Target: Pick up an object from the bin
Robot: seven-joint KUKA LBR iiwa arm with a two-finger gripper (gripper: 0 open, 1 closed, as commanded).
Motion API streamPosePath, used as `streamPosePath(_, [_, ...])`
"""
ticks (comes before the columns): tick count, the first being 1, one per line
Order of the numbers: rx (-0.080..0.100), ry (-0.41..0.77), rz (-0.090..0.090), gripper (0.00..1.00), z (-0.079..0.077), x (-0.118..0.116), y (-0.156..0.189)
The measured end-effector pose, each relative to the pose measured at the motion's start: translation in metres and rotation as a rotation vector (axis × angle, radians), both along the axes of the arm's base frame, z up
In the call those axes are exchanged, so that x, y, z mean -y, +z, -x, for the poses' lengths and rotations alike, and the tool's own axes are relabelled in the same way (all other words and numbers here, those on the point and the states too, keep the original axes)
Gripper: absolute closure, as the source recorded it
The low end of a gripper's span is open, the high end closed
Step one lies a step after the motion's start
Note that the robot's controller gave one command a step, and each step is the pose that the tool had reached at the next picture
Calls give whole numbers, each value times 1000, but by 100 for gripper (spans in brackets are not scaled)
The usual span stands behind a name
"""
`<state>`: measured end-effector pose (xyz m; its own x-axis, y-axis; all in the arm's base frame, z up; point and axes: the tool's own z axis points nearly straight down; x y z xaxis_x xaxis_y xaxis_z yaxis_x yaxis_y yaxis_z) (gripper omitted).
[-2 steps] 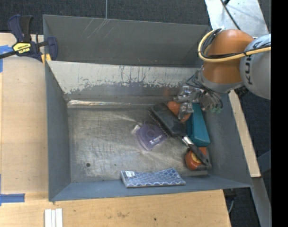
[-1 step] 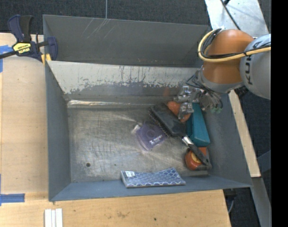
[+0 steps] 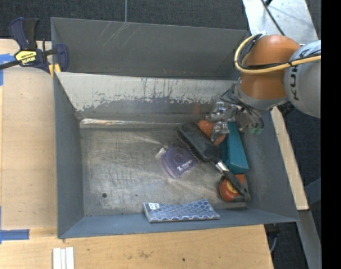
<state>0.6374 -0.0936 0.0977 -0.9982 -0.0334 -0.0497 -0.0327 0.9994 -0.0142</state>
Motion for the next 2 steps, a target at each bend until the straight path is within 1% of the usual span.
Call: streamPosePath(2, [0,0,0,100,0,0,0])
